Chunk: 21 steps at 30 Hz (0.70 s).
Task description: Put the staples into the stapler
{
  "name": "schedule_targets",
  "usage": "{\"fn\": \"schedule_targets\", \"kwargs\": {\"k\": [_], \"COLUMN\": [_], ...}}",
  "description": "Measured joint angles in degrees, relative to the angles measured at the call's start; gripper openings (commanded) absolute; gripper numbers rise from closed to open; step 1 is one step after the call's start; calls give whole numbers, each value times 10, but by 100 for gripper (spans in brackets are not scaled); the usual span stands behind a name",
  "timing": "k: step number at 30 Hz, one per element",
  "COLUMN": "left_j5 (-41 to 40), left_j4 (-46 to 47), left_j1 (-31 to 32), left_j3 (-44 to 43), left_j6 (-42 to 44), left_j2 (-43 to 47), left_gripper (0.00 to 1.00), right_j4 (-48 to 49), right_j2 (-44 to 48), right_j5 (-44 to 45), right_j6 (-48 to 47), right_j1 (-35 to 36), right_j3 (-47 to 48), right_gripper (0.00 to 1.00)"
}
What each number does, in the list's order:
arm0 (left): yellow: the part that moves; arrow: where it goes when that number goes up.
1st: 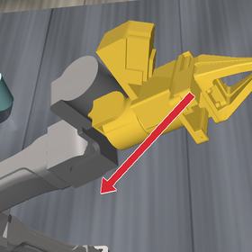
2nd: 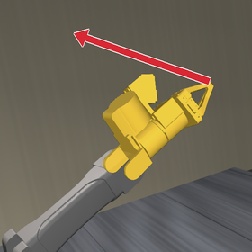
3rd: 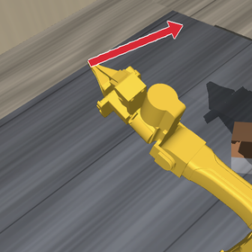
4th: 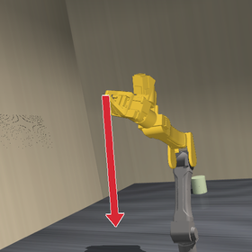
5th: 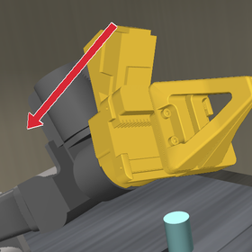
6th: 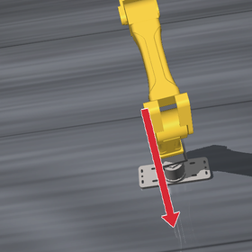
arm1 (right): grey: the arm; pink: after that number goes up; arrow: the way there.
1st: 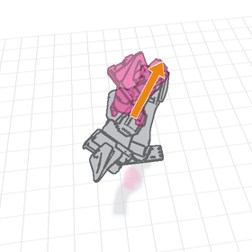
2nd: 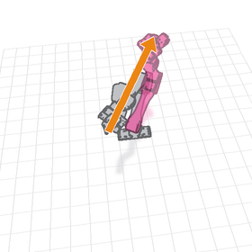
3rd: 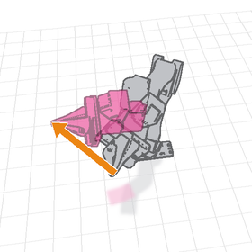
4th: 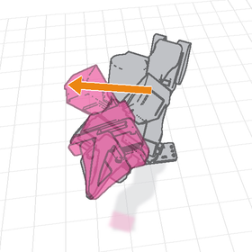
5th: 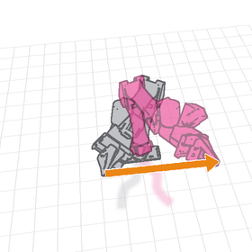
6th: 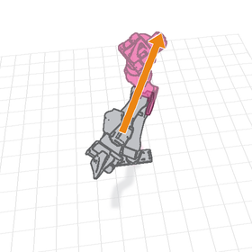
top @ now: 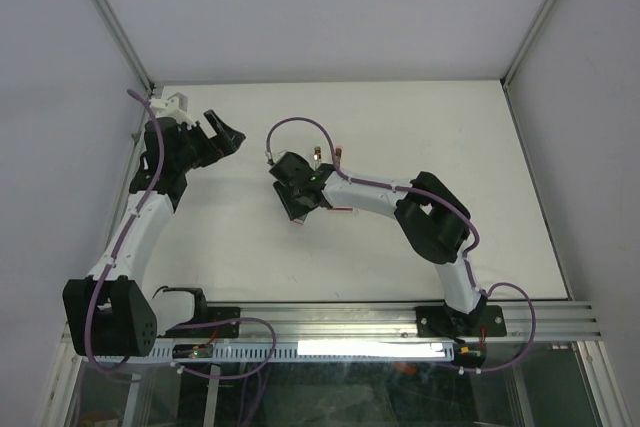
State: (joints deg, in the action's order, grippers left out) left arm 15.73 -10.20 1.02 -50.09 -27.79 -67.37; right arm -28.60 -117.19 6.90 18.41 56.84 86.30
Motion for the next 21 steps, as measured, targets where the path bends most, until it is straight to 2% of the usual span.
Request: {"fn": "schedule_targets", "kwargs": {"k": [21], "left_j5": [-13], "left_j4": [-6], "left_j1": [0], "left_j3": [0], "left_j6": [1], "left_j2": [10], "left_gripper": [97], "right_j4": [-2], "right_j2": [-7], "right_j5": [23], "right_j6": [17], "right_j1": [0], "right_j3": [0], "right_gripper": [27]}}
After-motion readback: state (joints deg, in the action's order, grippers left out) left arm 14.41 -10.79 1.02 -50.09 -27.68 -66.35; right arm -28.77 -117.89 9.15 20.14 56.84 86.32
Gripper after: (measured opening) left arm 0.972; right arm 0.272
